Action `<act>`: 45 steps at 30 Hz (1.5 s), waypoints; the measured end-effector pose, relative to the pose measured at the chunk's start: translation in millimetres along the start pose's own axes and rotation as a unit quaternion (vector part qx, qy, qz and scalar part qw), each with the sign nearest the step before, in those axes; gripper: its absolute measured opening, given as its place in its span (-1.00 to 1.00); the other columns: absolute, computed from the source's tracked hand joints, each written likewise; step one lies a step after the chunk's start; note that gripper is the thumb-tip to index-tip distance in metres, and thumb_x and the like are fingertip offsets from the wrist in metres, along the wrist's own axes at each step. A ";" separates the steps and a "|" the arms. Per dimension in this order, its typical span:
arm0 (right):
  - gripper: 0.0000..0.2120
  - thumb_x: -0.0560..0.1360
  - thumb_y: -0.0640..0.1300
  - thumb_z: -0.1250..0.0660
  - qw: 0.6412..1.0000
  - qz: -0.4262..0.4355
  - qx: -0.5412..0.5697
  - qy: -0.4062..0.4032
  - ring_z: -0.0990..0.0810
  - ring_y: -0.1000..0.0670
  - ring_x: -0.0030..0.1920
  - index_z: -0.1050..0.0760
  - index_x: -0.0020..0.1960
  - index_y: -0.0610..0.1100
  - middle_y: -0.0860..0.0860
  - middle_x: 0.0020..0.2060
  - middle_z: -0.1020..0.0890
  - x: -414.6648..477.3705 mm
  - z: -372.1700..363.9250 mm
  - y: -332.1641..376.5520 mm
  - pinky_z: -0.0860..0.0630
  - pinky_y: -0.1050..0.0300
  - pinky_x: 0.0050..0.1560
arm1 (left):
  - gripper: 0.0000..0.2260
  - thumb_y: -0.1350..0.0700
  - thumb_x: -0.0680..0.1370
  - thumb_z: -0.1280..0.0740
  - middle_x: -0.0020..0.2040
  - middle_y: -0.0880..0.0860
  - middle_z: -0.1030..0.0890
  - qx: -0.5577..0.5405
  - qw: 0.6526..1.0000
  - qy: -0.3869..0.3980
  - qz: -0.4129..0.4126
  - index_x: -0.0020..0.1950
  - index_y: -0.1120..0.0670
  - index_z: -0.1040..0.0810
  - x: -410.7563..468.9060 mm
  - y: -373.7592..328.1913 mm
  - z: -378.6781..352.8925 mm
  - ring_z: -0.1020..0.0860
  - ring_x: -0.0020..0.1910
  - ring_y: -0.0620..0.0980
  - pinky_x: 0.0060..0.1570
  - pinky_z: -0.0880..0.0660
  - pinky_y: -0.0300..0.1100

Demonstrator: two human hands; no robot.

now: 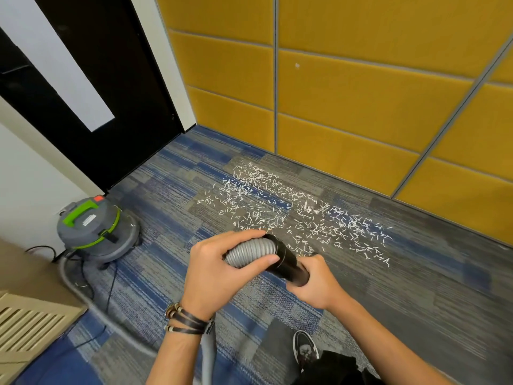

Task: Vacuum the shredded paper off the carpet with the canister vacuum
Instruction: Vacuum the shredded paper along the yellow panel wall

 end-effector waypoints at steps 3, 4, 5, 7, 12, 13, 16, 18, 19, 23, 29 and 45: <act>-0.62 0.27 -0.27 -0.43 1.000 0.006 -0.012 -0.003 -0.28 0.09 -0.52 -0.29 -0.44 0.09 0.13 -0.56 -0.35 -1.6 2.2 4.4 -0.20 0.26 -0.43 | -0.64 -0.21 0.43 -0.59 -0.04 -0.21 -0.74 0.009 1.000 -0.014 -0.001 0.16 -0.11 -0.76 -3.6 -0.3 7.1 -0.72 -0.04 -0.13 0.00 -0.64 -0.11; -0.62 0.27 -0.25 -0.43 1.000 0.005 -0.017 -0.009 -0.29 0.09 -0.53 -0.30 -0.44 0.11 0.14 -0.56 -0.37 -1.4 5.0 5.9 -0.21 0.26 -0.43 | -0.64 -0.21 0.43 -0.59 -0.04 -0.20 -0.73 0.011 1.000 -0.019 -0.003 0.16 -0.10 -0.76 -3.6 -1.6 8.1 -0.72 -0.05 -0.13 -0.01 -0.64 -0.13; -0.63 0.26 -0.23 -0.43 1.000 0.004 -0.017 -0.016 -0.30 0.09 -0.53 -0.31 -0.43 0.12 0.15 -0.56 -0.38 -1.1 7.8 6.7 -0.22 0.26 -0.43 | -0.64 -0.21 0.43 -0.59 -0.04 -0.20 -0.73 0.011 1.000 -0.020 -0.004 0.16 -0.10 -0.75 -2.6 -3.5 7.5 -0.72 -0.05 -0.13 -0.02 -0.64 -0.13; -0.65 0.26 -0.24 -0.44 1.000 0.002 -0.010 -0.023 -0.31 0.10 -0.52 -0.33 -0.42 0.11 0.15 -0.55 -0.39 -1.1 10.5 5.8 -0.24 0.24 -0.43 | -0.64 -0.21 0.43 -0.59 -0.03 -0.21 -0.73 0.010 1.000 -0.008 -0.004 0.16 -0.11 -0.75 -0.1 -7.3 4.0 -0.71 -0.04 -0.16 -0.01 -0.65 -0.11; -0.64 0.25 -0.27 -0.41 1.000 -0.014 0.001 -0.015 -0.26 0.11 -0.52 -0.37 -0.43 0.14 0.15 -0.56 -0.36 -2.6 -3.2 5.0 -0.18 0.27 -0.43 | -0.65 -0.22 0.40 -0.63 -0.02 -0.24 -0.73 0.016 1.000 0.011 0.001 0.14 -0.16 -0.75 -3.6 -5.3 4.1 -0.71 -0.03 -0.19 0.01 -0.64 -0.09; -0.67 0.25 -0.24 -0.40 1.000 -0.012 0.003 -0.017 -0.25 0.11 -0.51 -0.35 -0.44 0.13 0.14 -0.55 -0.35 -3.9 -7.4 7.4 -0.17 0.25 -0.42 | -0.65 -0.22 0.40 -0.63 -0.04 -0.23 -0.73 0.016 1.000 0.009 0.001 0.13 -0.16 -0.75 -5.8 -4.4 8.1 -0.71 -0.04 -0.17 0.00 -0.64 -0.10; -0.69 0.24 -0.22 -0.39 1.000 -0.008 0.019 -0.016 -0.25 0.10 -0.50 -0.30 -0.43 0.07 0.14 -0.55 -0.34 -8.4 -20.9 16.9 -0.17 0.22 -0.43 | -0.66 -0.22 0.39 -0.63 -0.07 -0.21 -0.73 0.014 1.000 -0.002 -0.007 0.10 -0.14 -0.76 -10.5 -6.1 24.1 -0.71 -0.07 -0.15 -0.02 -0.62 -0.18; -0.70 0.24 -0.22 -0.39 0.999 -0.004 0.028 -0.016 -0.24 0.10 -0.50 -0.28 -0.42 0.02 0.12 -0.54 -0.32 -11.1 -29.6 27.6 -0.17 0.21 -0.42 | -0.65 -0.21 0.38 -0.63 -0.07 -0.20 -0.73 0.015 1.000 -0.006 -0.014 0.09 -0.11 -0.76 -12.8 -10.6 35.8 -0.72 -0.07 -0.15 -0.01 -0.59 -0.24; -0.69 0.24 -0.22 -0.39 0.999 0.002 0.034 -0.020 -0.23 0.09 -0.49 -0.26 -0.42 0.03 0.11 -0.54 -0.31 -13.0 -32.7 34.0 -0.16 0.21 -0.42 | -0.65 -0.21 0.38 -0.63 -0.07 -0.20 -0.74 0.015 1.000 -0.007 -0.018 0.08 -0.09 -0.77 -12.9 -13.0 41.0 -0.72 -0.07 -0.14 0.00 -0.58 -0.25; -0.65 0.26 -0.24 -0.39 0.998 0.024 0.053 -0.028 -0.22 0.11 -0.48 -0.27 -0.42 0.09 0.13 -0.54 -0.32 -20.5 -48.8 59.3 -0.17 0.25 -0.41 | -0.57 -0.23 0.31 -0.65 -0.06 -0.20 -0.74 0.018 0.999 0.003 -0.044 0.08 -0.07 -0.76 -15.3 -19.7 64.9 -0.72 -0.06 -0.15 0.02 -0.54 -0.32; -0.74 0.25 -0.24 -0.40 0.998 0.035 0.038 -0.024 -0.25 0.10 -0.51 -0.34 -0.39 0.00 0.07 -0.55 -0.34 -22.6 -46.0 72.9 -0.19 0.21 -0.44 | -0.47 -0.22 0.27 -0.68 0.03 -0.19 -0.74 0.032 0.996 0.016 -0.081 0.14 -0.02 -0.75 -22.3 -26.0 81.9 -0.72 0.00 -0.18 0.06 -0.60 -0.23; -0.59 0.31 -0.34 -0.42 0.998 0.033 0.015 0.052 -0.36 0.12 -0.51 -0.29 -0.40 0.07 0.19 -0.56 -0.41 -23.6 -148.8 94.6 -0.22 0.36 -0.40 | -0.62 -0.22 0.32 -0.64 -0.02 -0.23 -0.74 0.083 0.996 -0.044 0.009 0.06 -0.11 -0.76 -91.0 26.9 143.4 -0.71 -0.02 -0.22 0.06 -0.63 -0.10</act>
Point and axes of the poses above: each hand's wrist, its own x-axis towards the middle knuckle, its own z-axis out of the back of the hand, y = z × x, the point moved 10 cm from there along x, towards the middle knuckle
